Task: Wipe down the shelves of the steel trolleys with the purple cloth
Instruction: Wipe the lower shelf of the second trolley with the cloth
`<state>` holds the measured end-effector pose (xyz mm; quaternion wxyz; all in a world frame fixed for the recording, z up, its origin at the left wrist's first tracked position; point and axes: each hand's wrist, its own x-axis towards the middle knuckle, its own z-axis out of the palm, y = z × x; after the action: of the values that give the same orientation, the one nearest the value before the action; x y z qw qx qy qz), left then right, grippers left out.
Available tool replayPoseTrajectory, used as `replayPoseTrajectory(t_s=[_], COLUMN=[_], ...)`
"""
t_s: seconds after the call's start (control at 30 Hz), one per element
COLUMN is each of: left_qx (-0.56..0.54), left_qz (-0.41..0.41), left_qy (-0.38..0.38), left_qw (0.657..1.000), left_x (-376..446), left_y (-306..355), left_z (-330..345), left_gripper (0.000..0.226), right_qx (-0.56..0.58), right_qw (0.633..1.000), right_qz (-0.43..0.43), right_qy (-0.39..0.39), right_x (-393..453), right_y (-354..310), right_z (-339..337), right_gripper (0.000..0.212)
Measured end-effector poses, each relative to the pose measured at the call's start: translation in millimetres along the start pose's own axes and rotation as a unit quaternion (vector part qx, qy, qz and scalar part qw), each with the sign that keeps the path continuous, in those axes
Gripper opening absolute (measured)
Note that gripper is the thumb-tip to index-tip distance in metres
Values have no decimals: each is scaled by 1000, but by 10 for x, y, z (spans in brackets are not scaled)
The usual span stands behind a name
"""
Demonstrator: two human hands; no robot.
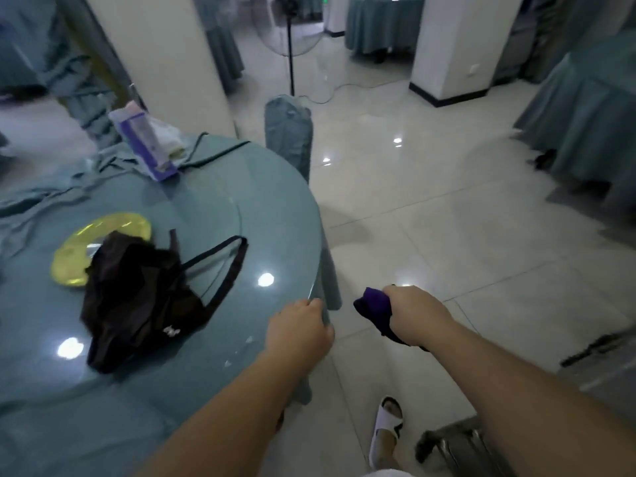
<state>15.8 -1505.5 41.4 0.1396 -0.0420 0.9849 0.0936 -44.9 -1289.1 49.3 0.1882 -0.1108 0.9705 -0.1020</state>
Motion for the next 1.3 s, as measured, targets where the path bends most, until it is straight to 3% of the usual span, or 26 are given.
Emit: replayPoseTrajectory(t_s=[0.27,0.5,0.6,0.7,0.87,1.03,1.2,1.3], left_qx=[21,61,91,115,143,175,209,220], left_qz=[61,140,183,236,334,424,506,553], left_qy=[-36,-52,-73,-88,-104,-118,-138,-152], left_qw=[997,987,976,961,926,881,825,789], left_x=[1705,2865,3396,3952,4987,5755,6079,6113], left_y=[1135,2095,2511,2925,3637,4419,5267,5808], left_z=[-379,-520,-537,-523,-562,-689,-601,-484], left_gripper=[51,53,56,54,52,51,53,55], right_qx=[39,82,130,211,210,210,274,348], right_qw=[996,984,972,945,921,873,797,737], right_qz=[75,157,196,248,325,437,530,565], right_qy=[6,21,14,32,49,51,94,130], right_x=[1137,1627,1795,2040,2605,2745,2590,2401], right_y=[1270,2243,2585,2918,3568,4068,4464,4758], right_z=[-615,-1147,-1344,-1515,-1659,-1845,-1893,-1916], right_gripper=[13,13,23,48,21,23,12,48])
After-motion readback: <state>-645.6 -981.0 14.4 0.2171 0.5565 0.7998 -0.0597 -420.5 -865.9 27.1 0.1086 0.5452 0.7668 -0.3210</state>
